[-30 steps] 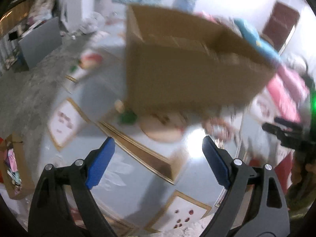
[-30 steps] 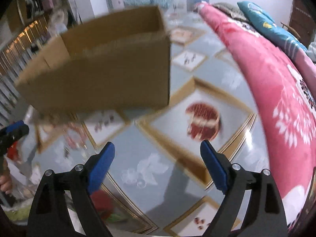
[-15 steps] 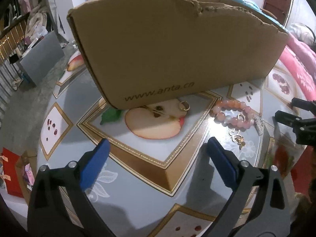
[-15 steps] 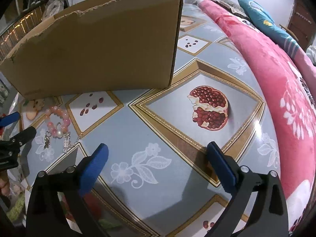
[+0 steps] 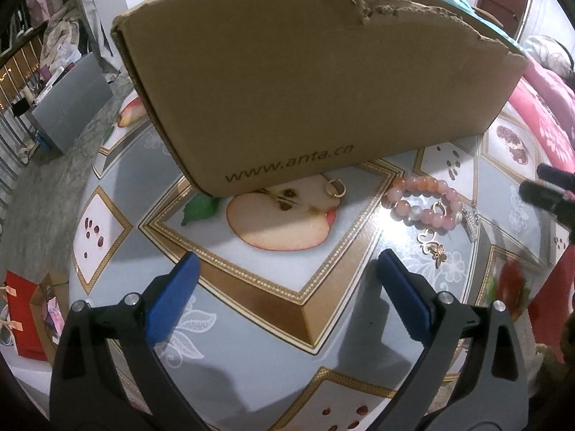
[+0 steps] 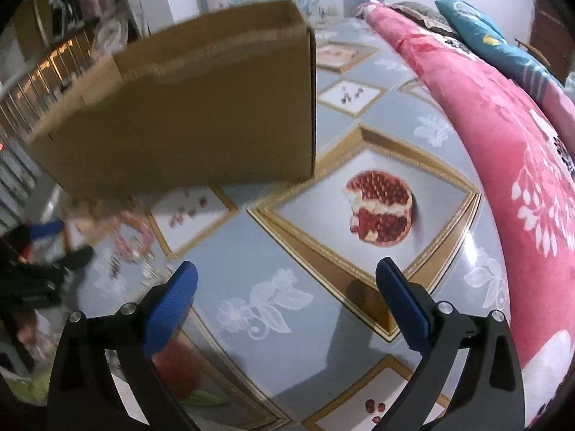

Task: Organize jewelry
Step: 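Grasp the pink bead bracelet with the right tool and lift it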

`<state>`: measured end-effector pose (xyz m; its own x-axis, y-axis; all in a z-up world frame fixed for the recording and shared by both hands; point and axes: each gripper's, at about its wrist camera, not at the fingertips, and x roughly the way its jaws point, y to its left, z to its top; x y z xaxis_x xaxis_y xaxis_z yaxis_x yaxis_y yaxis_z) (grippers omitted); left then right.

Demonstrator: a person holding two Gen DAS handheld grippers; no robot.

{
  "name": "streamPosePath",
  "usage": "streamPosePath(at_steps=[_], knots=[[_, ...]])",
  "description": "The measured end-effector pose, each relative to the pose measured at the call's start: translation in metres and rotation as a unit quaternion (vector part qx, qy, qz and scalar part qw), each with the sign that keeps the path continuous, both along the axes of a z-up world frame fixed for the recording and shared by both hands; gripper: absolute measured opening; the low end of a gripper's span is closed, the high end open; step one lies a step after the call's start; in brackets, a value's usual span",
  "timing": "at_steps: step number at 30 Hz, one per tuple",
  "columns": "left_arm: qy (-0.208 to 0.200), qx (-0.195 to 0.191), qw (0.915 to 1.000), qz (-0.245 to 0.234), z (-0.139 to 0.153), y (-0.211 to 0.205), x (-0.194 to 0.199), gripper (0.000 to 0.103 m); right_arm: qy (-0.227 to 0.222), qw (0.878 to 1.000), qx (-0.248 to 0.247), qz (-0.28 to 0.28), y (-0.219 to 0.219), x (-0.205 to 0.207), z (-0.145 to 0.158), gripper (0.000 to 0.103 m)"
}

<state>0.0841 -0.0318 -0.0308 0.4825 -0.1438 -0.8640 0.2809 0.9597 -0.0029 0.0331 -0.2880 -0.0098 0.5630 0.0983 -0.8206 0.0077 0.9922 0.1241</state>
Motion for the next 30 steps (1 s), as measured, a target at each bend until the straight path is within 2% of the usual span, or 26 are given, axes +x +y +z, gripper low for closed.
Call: streamPosePath(at_steps=[2, 7, 11, 16, 18, 23, 25, 30], knots=[[-0.002, 0.001, 1.0, -0.003, -0.003, 0.001, -0.002, 0.096, -0.008, 0.999, 0.035, 0.015, 0.003, 0.002, 0.005, 0.096], [-0.006, -0.001, 0.9998, -0.018, -0.004, 0.002, -0.002, 0.096, -0.002, 0.994, 0.069, 0.082, 0.036, 0.015, 0.008, 0.072], [-0.015, -0.005, 0.9995, -0.026, -0.004, 0.004, -0.002, 0.096, 0.016, 0.99, 0.058, 0.127, 0.064, 0.025, 0.003, 0.057], [-0.025, -0.01, 0.9991, -0.032, -0.004, 0.007, -0.003, 0.095, 0.037, 0.987, 0.048, 0.15, 0.079, 0.042, -0.004, 0.036], [-0.033, -0.014, 0.9986, -0.038, -0.003, 0.008, -0.005, 0.092, 0.046, 0.986, 0.048, 0.156, 0.081, 0.047, -0.007, 0.034], [-0.05, -0.042, 0.997, -0.042, 0.005, 0.012, -0.006, 0.076, 0.066, 0.982, 0.038, 0.173, 0.09, 0.055, -0.015, 0.027], [-0.054, -0.056, 0.9959, -0.047, 0.008, 0.013, -0.005, 0.068, 0.067, 0.982, 0.03, 0.176, 0.092, 0.056, -0.016, 0.023], [-0.057, -0.069, 0.9937, -0.068, 0.007, 0.009, -0.003, 0.055, 0.075, 0.979, 0.024, 0.189, 0.1, 0.058, -0.018, 0.01]])
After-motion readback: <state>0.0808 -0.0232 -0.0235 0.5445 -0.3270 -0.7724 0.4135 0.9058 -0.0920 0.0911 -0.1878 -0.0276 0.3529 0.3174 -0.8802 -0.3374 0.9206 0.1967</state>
